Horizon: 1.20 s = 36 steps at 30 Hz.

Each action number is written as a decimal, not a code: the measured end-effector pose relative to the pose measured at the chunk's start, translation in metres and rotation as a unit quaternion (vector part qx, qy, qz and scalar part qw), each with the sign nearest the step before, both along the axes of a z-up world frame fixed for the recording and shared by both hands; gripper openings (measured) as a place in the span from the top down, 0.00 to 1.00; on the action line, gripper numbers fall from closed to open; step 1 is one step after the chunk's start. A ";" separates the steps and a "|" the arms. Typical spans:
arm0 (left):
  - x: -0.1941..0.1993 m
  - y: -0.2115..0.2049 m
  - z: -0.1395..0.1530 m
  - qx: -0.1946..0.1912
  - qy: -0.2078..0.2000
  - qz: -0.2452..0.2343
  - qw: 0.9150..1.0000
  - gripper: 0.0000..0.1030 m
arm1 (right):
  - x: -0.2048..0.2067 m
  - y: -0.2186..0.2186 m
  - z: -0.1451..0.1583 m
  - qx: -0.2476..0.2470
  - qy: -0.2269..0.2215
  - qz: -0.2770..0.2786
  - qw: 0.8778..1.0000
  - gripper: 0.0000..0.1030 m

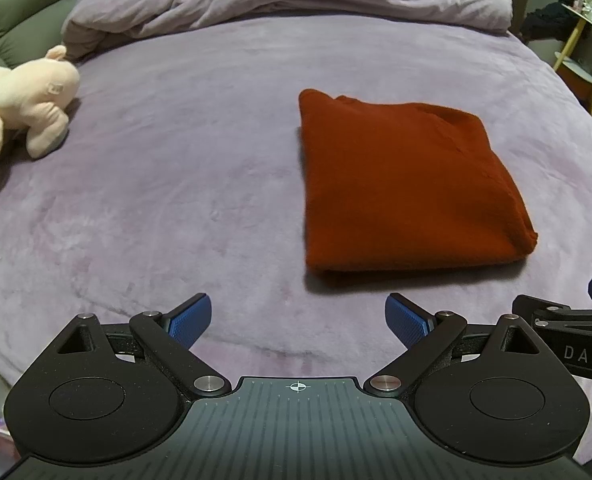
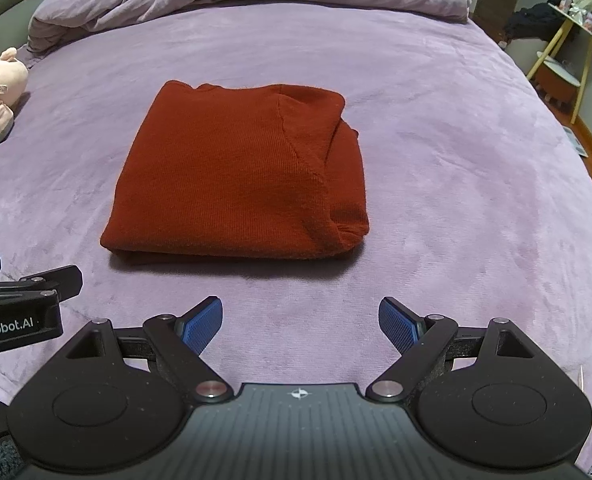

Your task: Fold small clothes

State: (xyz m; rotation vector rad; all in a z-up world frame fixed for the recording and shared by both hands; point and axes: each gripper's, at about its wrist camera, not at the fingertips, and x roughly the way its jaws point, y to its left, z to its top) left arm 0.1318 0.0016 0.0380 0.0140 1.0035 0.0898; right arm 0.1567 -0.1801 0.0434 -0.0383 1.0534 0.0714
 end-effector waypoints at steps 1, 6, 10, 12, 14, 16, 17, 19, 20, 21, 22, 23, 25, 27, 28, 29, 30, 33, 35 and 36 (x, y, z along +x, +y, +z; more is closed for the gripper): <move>0.000 0.000 0.000 0.000 0.000 0.000 1.000 0.06 | 0.000 0.000 0.000 0.000 -0.001 0.000 1.000 0.17; 0.000 0.000 0.000 0.000 0.000 -0.001 1.000 0.06 | 0.001 -0.001 0.000 -0.001 0.001 -0.001 1.000 0.17; 0.000 0.001 0.001 0.000 0.001 -0.001 1.000 0.06 | 0.001 -0.001 0.000 -0.001 0.001 -0.001 1.000 0.17; 0.000 0.000 0.001 0.001 0.001 -0.002 1.000 0.06 | 0.001 -0.001 0.000 -0.001 0.001 -0.002 1.000 0.17; 0.000 0.000 0.001 0.001 0.001 -0.004 1.000 0.06 | 0.002 -0.001 0.000 -0.002 0.001 -0.002 1.000 0.17; 0.000 0.000 0.001 0.002 0.001 -0.004 1.000 0.06 | 0.002 -0.001 0.000 -0.002 0.001 -0.002 1.000 0.17; 0.001 0.000 0.001 0.001 0.002 -0.005 1.000 0.06 | 0.002 -0.001 0.001 -0.002 0.002 -0.002 1.000 0.17; 0.001 0.000 0.001 0.001 0.003 -0.005 1.000 0.06 | 0.002 -0.002 0.001 -0.002 0.003 -0.003 1.000 0.17; 0.001 0.000 0.001 0.001 0.003 -0.005 1.000 0.06 | 0.002 -0.002 0.001 -0.001 0.003 -0.003 1.000 0.17; 0.002 0.000 0.001 0.001 0.003 -0.006 1.000 0.06 | 0.003 -0.002 0.001 -0.001 0.003 -0.003 1.000 0.17; 0.002 0.000 0.001 0.002 0.003 -0.007 1.000 0.06 | 0.003 -0.002 0.001 0.000 0.003 -0.003 1.000 0.17; 0.002 0.000 0.001 0.003 0.003 -0.007 1.000 0.06 | 0.003 -0.002 0.001 0.000 0.003 -0.003 1.000 0.17; 0.003 -0.001 0.001 0.004 0.003 -0.008 1.000 0.06 | 0.003 -0.002 0.001 -0.001 0.003 -0.003 1.000 0.17; 0.003 -0.001 0.001 0.004 0.003 -0.009 1.000 0.06 | 0.004 -0.002 0.000 -0.001 0.003 -0.004 1.000 0.17; 0.003 -0.001 0.001 0.003 0.003 -0.009 1.000 0.06 | 0.004 -0.002 0.000 0.000 0.003 -0.004 1.000 0.17; 0.003 -0.001 0.001 0.003 0.004 -0.009 1.000 0.06 | 0.004 -0.002 0.000 0.000 0.004 -0.004 1.000 0.17; 0.004 -0.001 0.000 0.003 0.004 -0.009 1.000 0.06 | 0.004 -0.002 0.000 0.001 0.004 -0.004 1.000 0.17; 0.004 -0.001 0.000 0.005 0.005 -0.010 1.000 0.06 | 0.004 -0.002 0.000 0.000 0.004 -0.003 1.000 0.17; 0.005 -0.001 -0.001 0.006 0.005 -0.011 1.000 0.06 | 0.005 -0.002 -0.001 0.000 0.005 -0.002 1.000 0.17; 0.005 -0.001 -0.001 0.006 0.005 -0.011 1.000 0.06 | 0.005 -0.002 -0.001 0.000 0.005 -0.002 1.000 0.17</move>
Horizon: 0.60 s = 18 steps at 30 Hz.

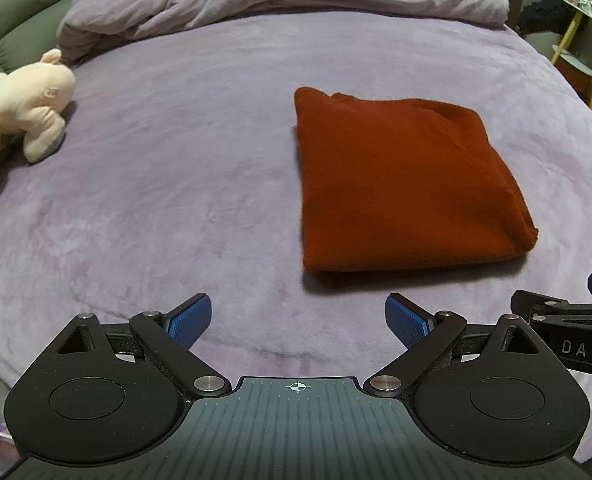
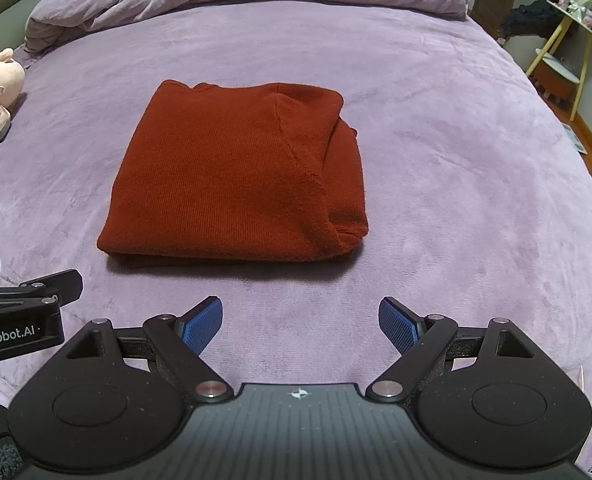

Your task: Fold small clothes

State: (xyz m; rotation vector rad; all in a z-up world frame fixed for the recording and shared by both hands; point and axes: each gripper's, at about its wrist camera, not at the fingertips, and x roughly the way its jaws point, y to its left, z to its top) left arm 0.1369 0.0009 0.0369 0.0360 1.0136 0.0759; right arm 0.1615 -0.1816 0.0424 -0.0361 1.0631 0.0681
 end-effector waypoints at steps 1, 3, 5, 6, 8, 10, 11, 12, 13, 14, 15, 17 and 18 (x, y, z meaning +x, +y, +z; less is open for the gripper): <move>0.000 0.000 0.000 0.000 0.000 0.000 1.000 0.06 | 0.000 0.000 0.000 0.000 0.000 0.000 1.000 0.17; 0.000 0.000 0.000 0.000 0.001 0.000 1.000 0.06 | 0.000 0.000 0.000 0.000 0.000 -0.001 1.000 0.17; 0.001 0.000 -0.002 -0.001 0.002 -0.001 1.000 0.06 | 0.000 0.000 0.000 0.000 0.000 -0.001 1.000 0.17; 0.002 0.000 -0.002 -0.002 0.002 -0.001 1.000 0.06 | 0.000 0.000 0.000 0.000 0.000 -0.001 1.000 0.17; 0.002 0.001 -0.003 -0.003 0.002 -0.003 1.000 0.06 | 0.000 0.000 -0.001 0.000 0.000 -0.002 1.000 0.17; 0.001 0.000 -0.004 0.000 -0.001 -0.007 1.000 0.06 | 0.000 0.000 -0.002 -0.001 0.001 -0.003 1.000 0.17; 0.000 -0.001 -0.004 0.003 -0.004 -0.009 1.000 0.06 | 0.001 0.000 -0.002 0.000 0.001 -0.003 1.000 0.17; 0.000 -0.002 -0.004 0.007 -0.006 -0.010 1.000 0.06 | 0.001 -0.001 -0.003 0.000 0.001 -0.004 1.000 0.17; -0.001 -0.003 -0.004 0.011 -0.006 -0.011 1.000 0.06 | 0.001 -0.001 -0.004 0.000 0.002 -0.005 1.000 0.17; -0.001 -0.004 -0.005 0.013 -0.006 -0.012 1.000 0.06 | 0.001 -0.001 -0.005 0.000 0.002 -0.005 1.000 0.17; -0.001 -0.005 -0.005 0.016 -0.005 -0.012 1.000 0.06 | 0.001 -0.002 -0.005 0.001 0.003 -0.006 1.000 0.17; 0.000 -0.006 -0.006 0.017 -0.003 -0.011 1.000 0.06 | 0.001 -0.003 -0.006 0.000 0.003 -0.008 1.000 0.17; 0.000 -0.006 -0.006 0.018 -0.002 -0.011 1.000 0.06 | 0.002 -0.003 -0.007 -0.001 0.003 -0.009 1.000 0.17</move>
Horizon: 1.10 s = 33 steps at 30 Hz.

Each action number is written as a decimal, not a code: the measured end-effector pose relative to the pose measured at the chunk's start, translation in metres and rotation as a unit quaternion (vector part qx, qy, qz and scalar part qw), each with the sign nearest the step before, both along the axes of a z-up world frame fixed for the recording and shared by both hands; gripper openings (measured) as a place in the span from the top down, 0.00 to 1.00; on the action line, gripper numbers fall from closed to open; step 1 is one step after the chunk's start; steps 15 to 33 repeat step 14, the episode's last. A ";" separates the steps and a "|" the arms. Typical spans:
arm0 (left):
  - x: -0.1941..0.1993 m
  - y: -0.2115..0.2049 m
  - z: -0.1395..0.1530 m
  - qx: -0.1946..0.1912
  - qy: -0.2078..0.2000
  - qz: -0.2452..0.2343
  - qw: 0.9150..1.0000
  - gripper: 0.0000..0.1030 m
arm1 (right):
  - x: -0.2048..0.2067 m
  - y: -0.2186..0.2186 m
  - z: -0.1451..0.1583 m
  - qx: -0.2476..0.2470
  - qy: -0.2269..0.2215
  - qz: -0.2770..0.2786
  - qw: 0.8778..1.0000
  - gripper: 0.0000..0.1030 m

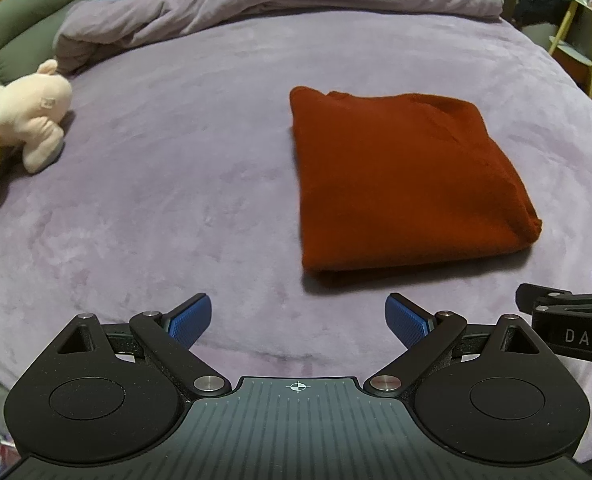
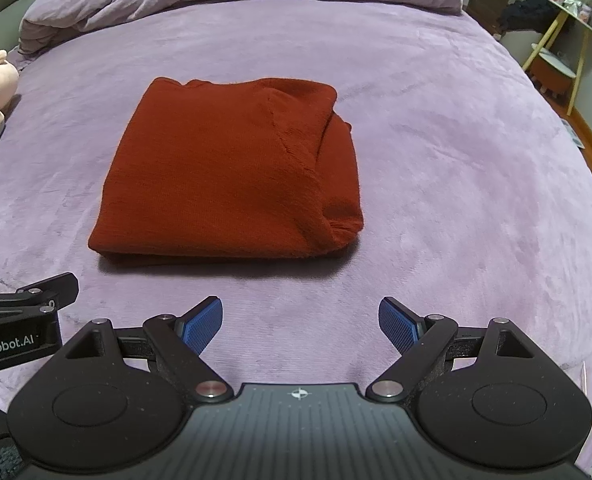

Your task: Fold small clothes

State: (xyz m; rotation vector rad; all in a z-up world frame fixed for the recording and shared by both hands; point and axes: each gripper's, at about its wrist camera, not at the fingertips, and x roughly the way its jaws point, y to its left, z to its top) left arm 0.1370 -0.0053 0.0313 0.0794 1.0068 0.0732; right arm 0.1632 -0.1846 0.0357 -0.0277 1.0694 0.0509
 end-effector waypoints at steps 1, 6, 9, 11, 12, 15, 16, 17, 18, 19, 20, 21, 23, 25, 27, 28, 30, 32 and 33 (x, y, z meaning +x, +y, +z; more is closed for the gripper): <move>0.000 0.000 0.000 0.001 0.001 0.001 1.000 0.06 | 0.000 0.000 0.000 -0.001 0.000 -0.001 1.000 0.17; 0.002 0.000 0.000 0.002 0.002 -0.003 1.000 0.06 | 0.001 0.000 -0.002 -0.006 -0.002 -0.001 1.000 0.17; 0.002 0.000 0.000 -0.001 0.003 -0.006 1.000 0.06 | 0.001 -0.001 -0.001 -0.007 -0.003 0.000 1.000 0.17; 0.002 0.000 0.001 -0.002 0.004 -0.008 1.000 0.06 | 0.001 -0.001 -0.001 -0.006 -0.003 0.000 1.000 0.17; 0.002 0.000 0.001 -0.003 0.003 -0.009 1.000 0.06 | 0.001 -0.001 -0.001 -0.006 -0.004 -0.001 1.000 0.17; 0.001 -0.001 0.001 -0.004 0.003 -0.009 1.000 0.06 | 0.001 -0.002 -0.001 -0.006 -0.004 -0.002 1.000 0.17; 0.001 -0.001 0.001 -0.004 0.003 -0.009 1.000 0.06 | 0.001 -0.002 -0.001 -0.006 -0.004 -0.002 1.000 0.17; 0.001 -0.001 0.001 -0.004 0.003 -0.009 1.000 0.06 | 0.001 -0.002 -0.001 -0.006 -0.004 -0.002 1.000 0.17; 0.001 -0.001 0.001 -0.004 0.003 -0.009 1.000 0.06 | 0.001 -0.002 -0.001 -0.006 -0.004 -0.002 1.000 0.17; 0.001 -0.001 0.001 -0.004 0.003 -0.009 1.000 0.06 | 0.001 -0.002 -0.001 -0.006 -0.004 -0.002 1.000 0.17; 0.001 -0.001 0.001 -0.004 0.003 -0.009 1.000 0.06 | 0.001 -0.002 -0.001 -0.006 -0.004 -0.002 1.000 0.17; 0.001 -0.001 0.001 -0.004 0.003 -0.009 1.000 0.06 | 0.001 -0.002 -0.001 -0.006 -0.004 -0.002 1.000 0.17; 0.001 -0.001 0.001 -0.004 0.003 -0.009 1.000 0.06 | 0.001 -0.002 -0.001 -0.006 -0.004 -0.002 1.000 0.17; 0.001 -0.001 0.001 -0.004 0.003 -0.009 1.000 0.06 | 0.001 -0.002 -0.001 -0.006 -0.004 -0.002 1.000 0.17; 0.001 -0.001 0.001 -0.004 0.003 -0.009 1.000 0.06 | 0.001 -0.002 -0.001 -0.006 -0.004 -0.002 1.000 0.17; 0.001 -0.001 0.001 -0.004 0.003 -0.009 1.000 0.06 | 0.001 -0.002 -0.001 -0.006 -0.004 -0.002 1.000 0.17; 0.001 -0.001 0.001 -0.004 0.003 -0.009 1.000 0.06 | 0.001 -0.002 -0.001 -0.006 -0.004 -0.002 1.000 0.17; 0.001 -0.001 0.001 -0.004 0.003 -0.009 1.000 0.06 | 0.001 -0.002 -0.001 -0.006 -0.004 -0.002 1.000 0.17; 0.001 -0.001 0.001 -0.004 0.003 -0.009 1.000 0.06 | 0.001 -0.002 -0.001 -0.006 -0.004 -0.002 1.000 0.17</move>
